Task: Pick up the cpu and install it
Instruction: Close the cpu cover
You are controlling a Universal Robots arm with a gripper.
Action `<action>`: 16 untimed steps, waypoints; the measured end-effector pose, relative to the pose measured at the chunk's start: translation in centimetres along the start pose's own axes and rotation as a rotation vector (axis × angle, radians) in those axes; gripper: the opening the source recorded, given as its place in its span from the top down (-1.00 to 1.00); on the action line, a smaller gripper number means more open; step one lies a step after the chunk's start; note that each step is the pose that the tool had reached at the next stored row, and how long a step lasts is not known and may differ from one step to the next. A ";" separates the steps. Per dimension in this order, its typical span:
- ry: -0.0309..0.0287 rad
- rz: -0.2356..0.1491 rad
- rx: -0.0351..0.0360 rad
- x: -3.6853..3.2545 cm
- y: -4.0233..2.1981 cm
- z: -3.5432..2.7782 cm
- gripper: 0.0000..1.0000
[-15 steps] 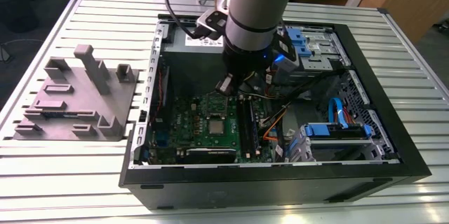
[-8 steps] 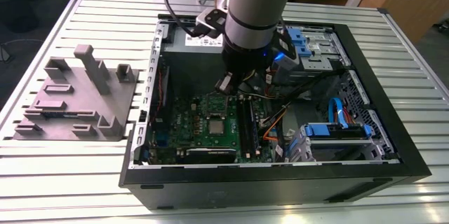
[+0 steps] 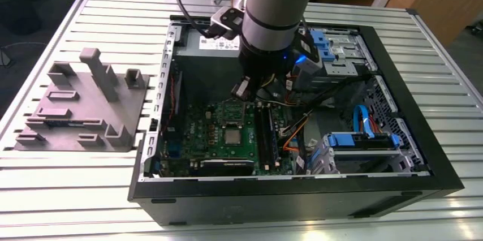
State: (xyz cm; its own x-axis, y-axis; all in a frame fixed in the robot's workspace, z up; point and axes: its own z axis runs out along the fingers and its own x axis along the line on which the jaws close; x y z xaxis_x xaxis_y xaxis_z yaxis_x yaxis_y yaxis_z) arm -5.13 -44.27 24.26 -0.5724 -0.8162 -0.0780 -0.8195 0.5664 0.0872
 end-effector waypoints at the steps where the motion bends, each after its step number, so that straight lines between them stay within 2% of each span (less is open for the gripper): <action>1: 0.0000 0.000 0.0000 0.00 0.00 -0.03 0.80; 16: 0.0001 0.000 0.0000 0.05 0.17 -0.47 0.80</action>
State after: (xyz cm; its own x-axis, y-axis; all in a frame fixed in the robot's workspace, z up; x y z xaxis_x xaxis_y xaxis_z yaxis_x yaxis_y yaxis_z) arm -5.28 -44.27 24.74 -0.5724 -0.8162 -0.0780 -0.8195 0.5664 0.0872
